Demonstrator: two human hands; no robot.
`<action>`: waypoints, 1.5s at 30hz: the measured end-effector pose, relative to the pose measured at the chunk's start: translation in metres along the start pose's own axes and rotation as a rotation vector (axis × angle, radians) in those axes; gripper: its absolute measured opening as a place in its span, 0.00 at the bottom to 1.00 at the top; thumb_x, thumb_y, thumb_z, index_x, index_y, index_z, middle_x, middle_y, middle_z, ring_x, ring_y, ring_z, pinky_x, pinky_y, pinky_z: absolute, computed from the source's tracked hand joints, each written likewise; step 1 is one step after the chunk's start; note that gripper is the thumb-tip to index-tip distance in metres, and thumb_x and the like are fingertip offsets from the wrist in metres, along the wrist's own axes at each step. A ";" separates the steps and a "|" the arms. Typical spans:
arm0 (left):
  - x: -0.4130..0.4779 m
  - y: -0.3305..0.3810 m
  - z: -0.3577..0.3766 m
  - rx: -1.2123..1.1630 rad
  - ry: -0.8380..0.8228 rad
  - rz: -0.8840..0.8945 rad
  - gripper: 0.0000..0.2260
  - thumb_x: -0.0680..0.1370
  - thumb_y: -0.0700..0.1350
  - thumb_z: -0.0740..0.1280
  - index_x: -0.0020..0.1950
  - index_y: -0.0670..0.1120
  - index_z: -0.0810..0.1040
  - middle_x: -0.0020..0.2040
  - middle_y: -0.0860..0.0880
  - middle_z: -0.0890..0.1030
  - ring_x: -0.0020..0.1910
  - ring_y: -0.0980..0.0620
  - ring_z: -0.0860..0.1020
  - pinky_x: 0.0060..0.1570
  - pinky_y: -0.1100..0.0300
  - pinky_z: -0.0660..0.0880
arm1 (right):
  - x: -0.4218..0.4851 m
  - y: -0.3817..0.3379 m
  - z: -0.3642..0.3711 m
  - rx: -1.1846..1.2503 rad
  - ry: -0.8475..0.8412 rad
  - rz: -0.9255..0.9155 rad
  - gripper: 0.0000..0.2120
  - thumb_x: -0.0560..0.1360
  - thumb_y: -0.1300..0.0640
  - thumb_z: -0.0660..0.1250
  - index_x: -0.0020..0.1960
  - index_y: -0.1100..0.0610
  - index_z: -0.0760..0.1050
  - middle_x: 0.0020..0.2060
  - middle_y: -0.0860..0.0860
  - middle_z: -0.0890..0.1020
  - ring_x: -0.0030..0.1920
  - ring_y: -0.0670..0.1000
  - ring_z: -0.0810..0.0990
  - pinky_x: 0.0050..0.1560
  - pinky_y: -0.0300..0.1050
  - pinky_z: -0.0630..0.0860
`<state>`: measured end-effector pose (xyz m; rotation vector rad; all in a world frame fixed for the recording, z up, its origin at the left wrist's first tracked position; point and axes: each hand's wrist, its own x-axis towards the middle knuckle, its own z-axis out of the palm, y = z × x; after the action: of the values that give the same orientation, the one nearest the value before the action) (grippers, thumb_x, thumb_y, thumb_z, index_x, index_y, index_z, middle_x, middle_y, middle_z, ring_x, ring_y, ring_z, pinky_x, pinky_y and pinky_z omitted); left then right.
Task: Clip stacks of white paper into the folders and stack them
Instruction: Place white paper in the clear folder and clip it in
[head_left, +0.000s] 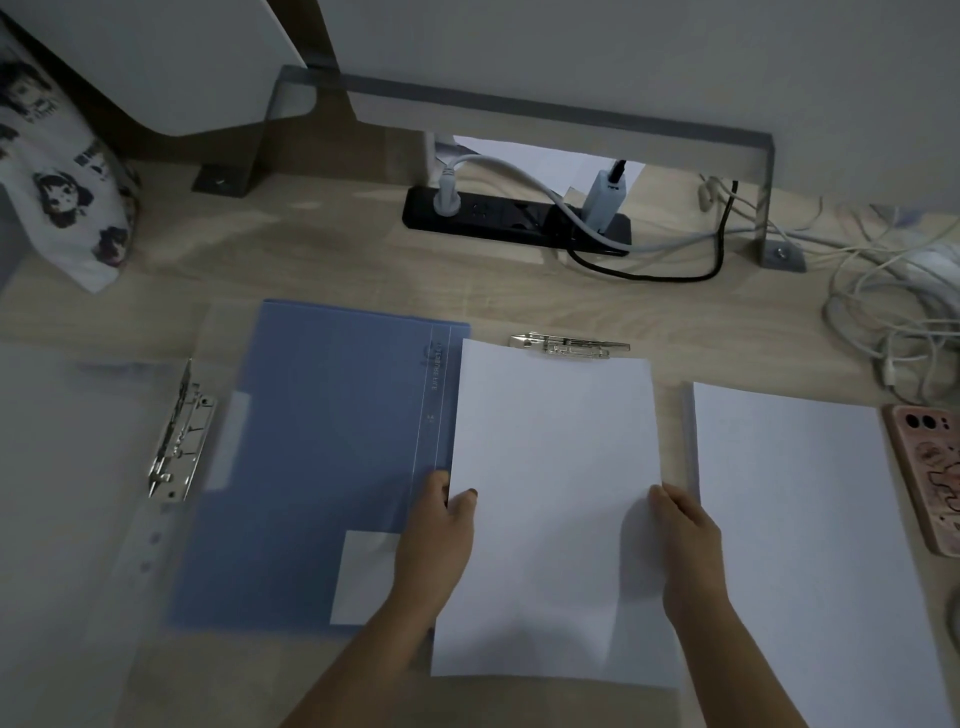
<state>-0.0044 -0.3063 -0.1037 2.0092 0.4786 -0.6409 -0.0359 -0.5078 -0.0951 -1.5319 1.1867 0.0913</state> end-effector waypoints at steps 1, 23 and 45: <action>0.000 0.001 0.000 0.029 0.029 0.016 0.07 0.80 0.47 0.58 0.53 0.45 0.69 0.42 0.50 0.74 0.37 0.56 0.72 0.34 0.64 0.68 | 0.001 -0.001 0.001 -0.002 0.002 -0.009 0.07 0.77 0.55 0.60 0.48 0.56 0.76 0.47 0.52 0.76 0.51 0.54 0.71 0.55 0.52 0.70; 0.009 0.001 -0.004 0.087 0.282 0.067 0.02 0.79 0.44 0.60 0.46 0.48 0.69 0.47 0.47 0.77 0.46 0.48 0.76 0.40 0.59 0.69 | 0.002 -0.003 0.009 -0.155 0.031 -0.109 0.13 0.78 0.55 0.58 0.57 0.58 0.75 0.47 0.50 0.74 0.50 0.51 0.71 0.54 0.50 0.68; 0.027 -0.033 0.011 0.768 0.235 0.674 0.24 0.77 0.42 0.57 0.74 0.48 0.57 0.75 0.46 0.62 0.76 0.54 0.44 0.72 0.54 0.42 | 0.000 -0.001 0.023 -0.645 0.226 -0.349 0.14 0.74 0.58 0.66 0.56 0.64 0.70 0.52 0.64 0.75 0.53 0.63 0.72 0.54 0.54 0.68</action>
<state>-0.0047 -0.2980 -0.1464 2.7708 -0.3918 -0.1555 -0.0235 -0.4894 -0.1027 -2.3497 1.0972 0.0722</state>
